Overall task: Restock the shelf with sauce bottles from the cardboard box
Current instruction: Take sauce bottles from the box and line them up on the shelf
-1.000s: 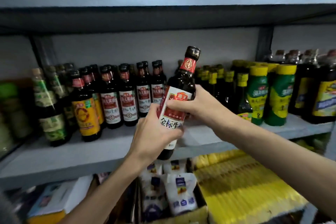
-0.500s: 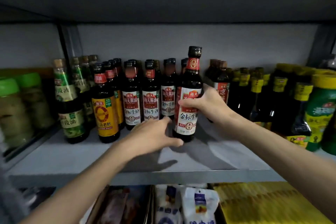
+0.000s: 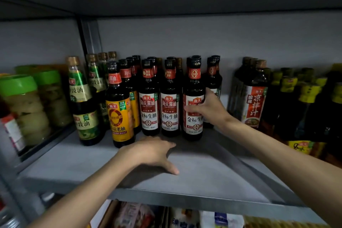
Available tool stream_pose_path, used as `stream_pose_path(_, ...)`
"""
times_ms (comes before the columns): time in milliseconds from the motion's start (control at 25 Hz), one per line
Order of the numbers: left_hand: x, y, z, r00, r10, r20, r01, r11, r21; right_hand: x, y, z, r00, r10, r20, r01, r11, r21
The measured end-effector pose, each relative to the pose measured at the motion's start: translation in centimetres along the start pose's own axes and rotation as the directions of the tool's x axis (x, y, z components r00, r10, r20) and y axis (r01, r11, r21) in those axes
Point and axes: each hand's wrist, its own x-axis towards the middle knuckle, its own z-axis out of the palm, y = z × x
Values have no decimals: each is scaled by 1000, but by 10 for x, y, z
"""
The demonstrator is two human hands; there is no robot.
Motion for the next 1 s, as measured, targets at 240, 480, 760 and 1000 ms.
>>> stream_pose_path(240, -4, 1, -2, 999, 30, -22, -29, 998, 56, 5, 9, 3, 1000, -2, -28, 2, 1000, -17)
stream_pose_path(480, -6, 2, -4, 999, 24, -29, -22, 996, 84, 6, 15, 10, 994, -3, -111, -2, 999, -47)
stream_pose_path(760, -7, 3, -4, 999, 38, -14, -36, 991, 125, -4, 18, 13, 991, 50, -123, -72, 980, -186)
stream_pose_path(1000, -5, 2, -5, 999, 52, -10, -50, 990, 132, -13, 25, 19, 986, 87, -141, -127, 944, -303)
